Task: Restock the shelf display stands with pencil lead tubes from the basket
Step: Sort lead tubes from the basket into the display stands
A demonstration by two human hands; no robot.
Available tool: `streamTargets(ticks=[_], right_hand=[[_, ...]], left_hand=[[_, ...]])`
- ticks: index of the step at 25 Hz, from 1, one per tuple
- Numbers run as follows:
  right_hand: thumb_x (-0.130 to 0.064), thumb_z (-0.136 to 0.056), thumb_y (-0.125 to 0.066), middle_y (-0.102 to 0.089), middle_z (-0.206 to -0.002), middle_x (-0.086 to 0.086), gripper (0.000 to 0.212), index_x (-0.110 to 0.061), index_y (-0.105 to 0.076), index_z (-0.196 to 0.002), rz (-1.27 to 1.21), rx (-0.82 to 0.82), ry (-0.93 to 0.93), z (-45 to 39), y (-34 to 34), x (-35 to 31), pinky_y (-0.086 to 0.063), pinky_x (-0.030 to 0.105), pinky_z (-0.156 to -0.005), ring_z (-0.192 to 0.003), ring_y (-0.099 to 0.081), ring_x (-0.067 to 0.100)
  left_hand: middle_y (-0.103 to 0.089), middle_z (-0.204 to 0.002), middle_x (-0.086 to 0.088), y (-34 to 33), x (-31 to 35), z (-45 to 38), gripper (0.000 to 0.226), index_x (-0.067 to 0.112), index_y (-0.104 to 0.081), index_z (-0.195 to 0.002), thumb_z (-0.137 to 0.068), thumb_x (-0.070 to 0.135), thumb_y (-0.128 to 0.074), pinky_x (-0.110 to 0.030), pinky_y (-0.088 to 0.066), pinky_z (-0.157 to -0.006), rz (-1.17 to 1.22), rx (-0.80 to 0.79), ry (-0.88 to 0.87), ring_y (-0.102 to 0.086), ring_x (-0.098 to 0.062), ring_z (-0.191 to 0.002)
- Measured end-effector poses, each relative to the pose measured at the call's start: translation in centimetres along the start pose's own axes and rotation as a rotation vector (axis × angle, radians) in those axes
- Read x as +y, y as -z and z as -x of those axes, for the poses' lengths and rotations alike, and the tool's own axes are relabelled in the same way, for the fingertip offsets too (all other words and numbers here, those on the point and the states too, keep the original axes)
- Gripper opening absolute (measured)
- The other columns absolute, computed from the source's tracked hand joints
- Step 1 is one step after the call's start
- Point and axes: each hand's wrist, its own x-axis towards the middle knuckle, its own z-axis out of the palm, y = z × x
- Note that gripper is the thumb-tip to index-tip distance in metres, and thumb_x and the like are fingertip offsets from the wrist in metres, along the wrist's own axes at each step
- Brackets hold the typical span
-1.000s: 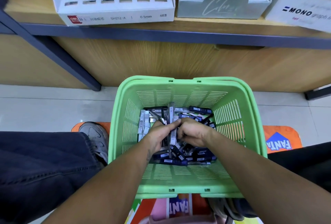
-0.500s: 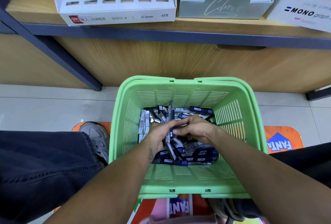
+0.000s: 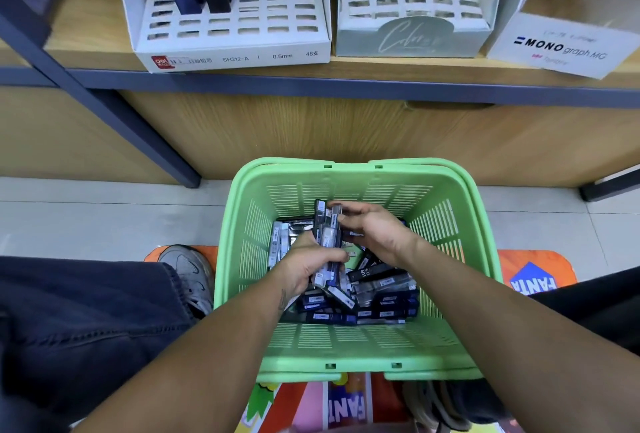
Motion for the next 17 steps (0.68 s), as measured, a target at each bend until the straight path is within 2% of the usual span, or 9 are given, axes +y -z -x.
streamTargets(ticks=[1, 3, 5, 7, 11, 13, 14, 15, 17], right_hand=[[-0.008, -0.096, -0.063, -0.066, -0.132, -0.002, 0.038, -0.029, -0.068, -0.126, 0.025, -0.006, 0.013, 0.2, -0.1, -0.1, -0.042, 0.038, -0.109, -0.133, -0.051, 0.018], [-0.01, -0.097, -0.062, -0.058, -0.137, -0.003, 0.041, -0.038, -0.066, -0.127, 0.076, 0.003, 0.061, 0.6, -0.2, -0.5, -0.038, 0.037, -0.11, -0.135, -0.044, 0.014], [-0.005, -0.099, -0.057, -0.05, -0.148, -0.004, 0.049, -0.039, -0.062, -0.134, 0.121, 0.007, 0.108, 0.9, -0.4, -0.9, -0.031, 0.043, -0.118, -0.139, -0.038, 0.013], [0.002, -0.098, -0.052, -0.051, -0.15, -0.009, 0.055, -0.035, -0.059, -0.139, 0.154, -0.02, 0.125, 1.3, -0.5, -1.2, -0.028, 0.045, -0.122, -0.141, -0.04, 0.014], [0.002, -0.098, -0.054, -0.061, -0.141, 0.0, 0.042, -0.023, -0.068, -0.129, 0.222, -0.047, 0.099, 1.9, -0.9, -1.8, -0.033, 0.043, -0.12, -0.134, -0.051, 0.018], [-0.002, -0.099, -0.056, -0.062, -0.139, 0.001, 0.037, -0.019, -0.068, -0.129, 0.2, -0.066, 0.09, 2.1, -1.0, -2.2, -0.035, 0.041, -0.119, -0.133, -0.052, 0.018], [-0.004, -0.099, -0.057, -0.061, -0.14, 0.002, 0.036, -0.018, -0.065, -0.132, 0.174, -0.073, 0.078, 2.3, -1.1, -2.5, -0.035, 0.04, -0.119, -0.133, -0.052, 0.019], [-0.007, -0.099, -0.058, -0.061, -0.14, 0.003, 0.037, -0.016, -0.062, -0.135, 0.141, -0.073, 0.062, 2.5, -1.1, -2.8, -0.036, 0.039, -0.117, -0.132, -0.053, 0.019], [-0.011, -0.099, -0.06, -0.067, -0.131, 0.008, 0.034, -0.012, -0.06, -0.133, 0.074, -0.076, 0.017, 3.1, -0.6, -3.6, -0.043, 0.042, -0.113, -0.124, -0.06, 0.024]], left_hand=[[-0.06, -0.12, -0.01, 0.1, 0.1, 0.2, 0.074, 0.012, -0.048, -0.123, -0.061, 0.016, -0.088, -0.038, -0.047, -0.083, 0.015, -0.014, -0.005, -0.056, -0.018, -0.106], [-0.053, -0.139, -0.014, -0.1, 0.3, 0.7, 0.097, 0.009, -0.039, -0.142, -0.059, 0.017, -0.088, -0.05, -0.039, -0.109, 0.046, -0.04, -0.007, -0.05, -0.027, -0.126], [-0.04, -0.154, -0.015, -0.2, 0.6, 1.2, 0.112, 0.011, -0.024, -0.154, -0.063, 0.016, -0.088, -0.052, -0.027, -0.118, 0.049, -0.071, 0.004, -0.039, -0.03, -0.14], [-0.039, -0.156, -0.02, -0.2, 0.7, 1.8, 0.117, 0.012, -0.016, -0.158, -0.065, 0.015, -0.087, -0.055, -0.023, -0.121, 0.031, -0.129, 0.027, -0.038, -0.031, -0.143], [-0.063, -0.127, -0.023, -0.3, 1.3, 3.3, 0.071, 0.008, -0.038, -0.127, -0.071, 0.001, -0.081, -0.06, -0.041, -0.11, 0.129, -0.138, 0.027, -0.06, -0.035, -0.119], [-0.059, -0.128, -0.016, -0.6, 1.6, 3.6, 0.075, 0.013, -0.037, -0.128, -0.069, 0.003, -0.082, -0.056, -0.035, -0.114, 0.162, -0.091, 0.001, -0.053, -0.032, -0.124], [-0.056, -0.133, -0.017, -0.5, 1.8, 3.7, 0.087, 0.01, -0.035, -0.139, -0.066, 0.006, -0.083, -0.057, -0.035, -0.114, 0.178, -0.082, -0.005, -0.052, -0.033, -0.128], [-0.056, -0.135, -0.019, -0.4, 2.1, 3.8, 0.09, 0.005, -0.035, -0.141, -0.064, 0.008, -0.082, -0.056, -0.041, -0.11, 0.196, -0.088, -0.008, -0.055, -0.034, -0.126], [-0.064, -0.112, -0.021, 0.0, 3.0, 4.5, 0.074, -0.004, -0.041, -0.138, -0.073, 0.002, -0.075, -0.044, -0.058, -0.081, 0.237, -0.125, -0.007, -0.069, -0.028, -0.088]])
